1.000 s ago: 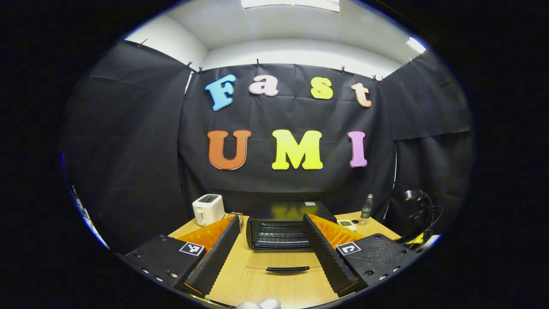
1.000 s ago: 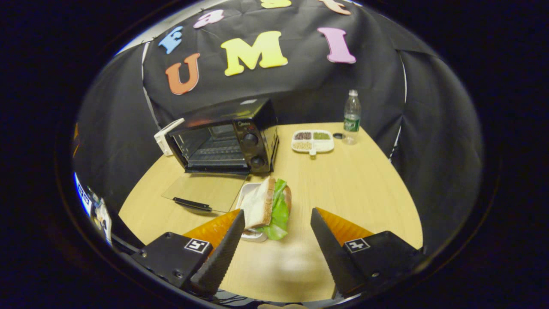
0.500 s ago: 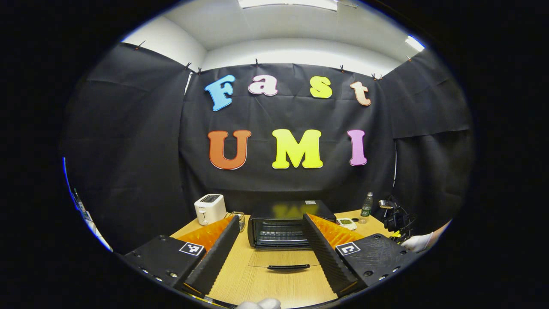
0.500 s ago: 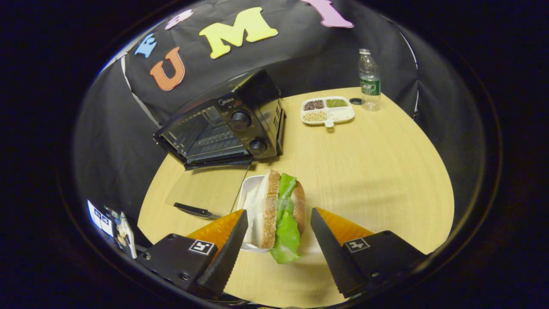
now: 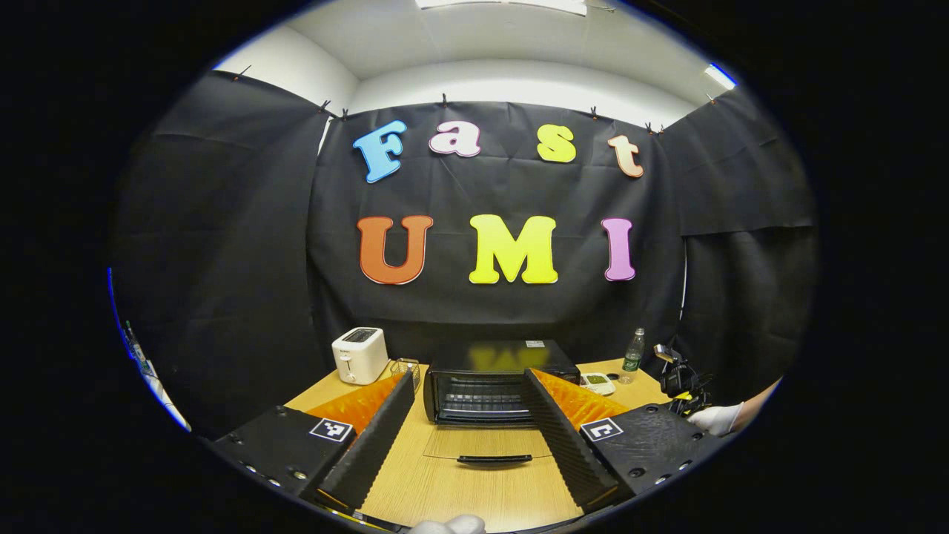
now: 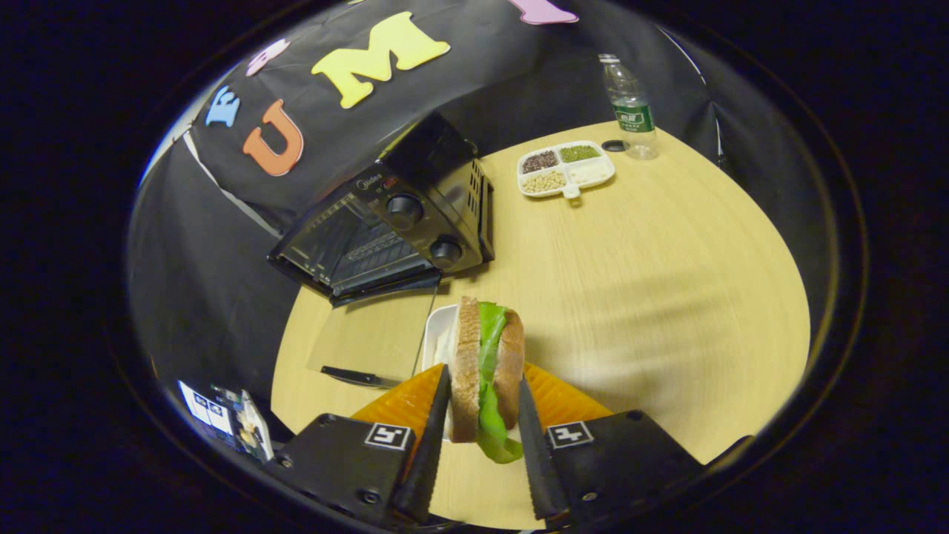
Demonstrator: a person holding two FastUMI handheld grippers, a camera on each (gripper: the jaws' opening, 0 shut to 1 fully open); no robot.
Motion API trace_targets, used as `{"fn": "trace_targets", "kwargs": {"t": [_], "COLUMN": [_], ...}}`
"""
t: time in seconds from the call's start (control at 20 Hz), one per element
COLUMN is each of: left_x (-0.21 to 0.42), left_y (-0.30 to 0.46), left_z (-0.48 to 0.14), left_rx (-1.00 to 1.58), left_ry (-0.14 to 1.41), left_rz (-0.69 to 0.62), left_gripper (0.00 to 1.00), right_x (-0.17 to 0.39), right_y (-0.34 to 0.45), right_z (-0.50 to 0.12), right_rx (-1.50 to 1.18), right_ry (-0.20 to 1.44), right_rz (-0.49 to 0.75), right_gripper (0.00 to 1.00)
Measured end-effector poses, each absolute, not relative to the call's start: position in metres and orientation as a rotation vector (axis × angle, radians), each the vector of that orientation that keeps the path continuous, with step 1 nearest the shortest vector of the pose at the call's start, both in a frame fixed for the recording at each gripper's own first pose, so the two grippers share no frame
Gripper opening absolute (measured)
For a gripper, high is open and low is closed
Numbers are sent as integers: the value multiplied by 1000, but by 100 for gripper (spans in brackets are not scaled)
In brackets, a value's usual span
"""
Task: Open the electric oven with the left hand, put the food in, and close the electric oven.
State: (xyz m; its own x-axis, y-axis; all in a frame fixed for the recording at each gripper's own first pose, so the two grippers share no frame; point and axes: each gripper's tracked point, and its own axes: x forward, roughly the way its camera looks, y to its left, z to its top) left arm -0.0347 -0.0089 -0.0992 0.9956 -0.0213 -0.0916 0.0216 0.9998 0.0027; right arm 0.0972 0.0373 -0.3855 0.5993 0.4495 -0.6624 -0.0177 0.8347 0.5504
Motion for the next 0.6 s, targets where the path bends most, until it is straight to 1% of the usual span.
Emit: {"fn": "trace_targets", "kwargs": {"t": [0.05,0.1,0.15,0.2,0.25,0.3,0.35,0.4,0.45,0.5,0.55,0.6], "left_x": [-34,-34,-33,-33,-32,-33,-34,-33,-34,-33,-34,-34], "left_y": [-8,-8,-8,-8,-6,-5,-4,-2,-1,2,3,6], "left_z": [-100,-101,-102,-102,-100,-99,-99,-97,-97,-96,-96,-96], "left_rx": [2,0,0,1,5,6,5,4,3,2,3,8], "left_ry": [95,98,100,99,95,94,92,90,90,89,90,89], "left_rz": [-22,-25,-26,-29,-31,-33,-36,-36,-41,-44,-48,-51], "left_gripper": [96,96,96,96,87,96,96,96,96,96,96,96], "right_x": [96,93,93,92,93,92,93,94,96,97,99,101], "right_y": [39,41,43,45,47,49,49,50,51,54,59,66], "right_z": [-383,-382,-379,-376,-371,-364,-356,-346,-332,-318,-305,-293], "right_rx": [540,537,539,539,536,532,527,535,556,586,630,681], "right_ry": [895,894,890,885,874,861,841,817,786,753,721,691], "right_rz": [292,298,300,297,297,299,290,283,274,268,261,254], "right_gripper": [44,42,37,36,36,36,40,36,40,36,40,36]}}
